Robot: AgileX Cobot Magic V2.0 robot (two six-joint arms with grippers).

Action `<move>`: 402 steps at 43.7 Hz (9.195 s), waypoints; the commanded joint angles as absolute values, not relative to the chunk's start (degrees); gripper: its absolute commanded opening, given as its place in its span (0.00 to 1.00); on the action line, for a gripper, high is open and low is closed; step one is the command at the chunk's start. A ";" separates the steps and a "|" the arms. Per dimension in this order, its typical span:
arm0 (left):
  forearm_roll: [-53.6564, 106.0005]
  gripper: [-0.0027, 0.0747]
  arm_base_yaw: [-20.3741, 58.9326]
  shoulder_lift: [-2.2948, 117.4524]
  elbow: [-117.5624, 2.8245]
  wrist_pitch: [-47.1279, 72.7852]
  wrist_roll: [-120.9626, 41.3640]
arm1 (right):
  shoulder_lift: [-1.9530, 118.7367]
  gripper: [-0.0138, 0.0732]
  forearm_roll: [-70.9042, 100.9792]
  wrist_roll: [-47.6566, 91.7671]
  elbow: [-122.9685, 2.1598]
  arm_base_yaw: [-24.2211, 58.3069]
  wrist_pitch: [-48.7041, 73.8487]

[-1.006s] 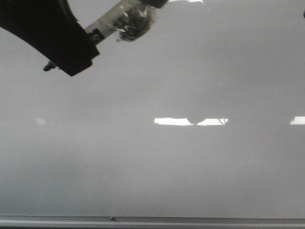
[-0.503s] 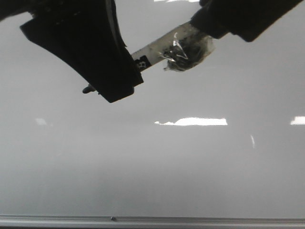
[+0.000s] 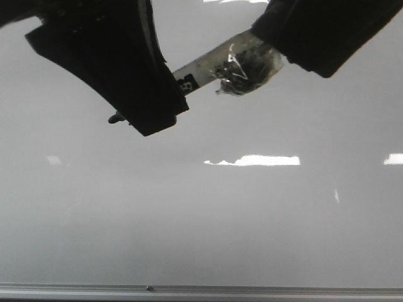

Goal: Write number 4 on whiteboard

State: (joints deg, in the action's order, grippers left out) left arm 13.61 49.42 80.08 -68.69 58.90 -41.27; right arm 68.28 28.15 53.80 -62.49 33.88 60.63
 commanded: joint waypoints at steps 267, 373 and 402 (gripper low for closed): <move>17.05 0.55 57.73 86.20 -83.11 49.03 -44.19 | 49.41 0.08 15.92 43.58 -52.41 27.15 57.41; -18.22 0.01 10.73 65.53 -39.29 -4.34 22.30 | 38.59 0.86 -1.92 12.46 -52.29 22.83 57.21; -12.46 0.06 4.36 86.17 -39.41 -29.46 21.34 | 38.59 0.86 -1.92 12.46 -52.29 22.83 55.85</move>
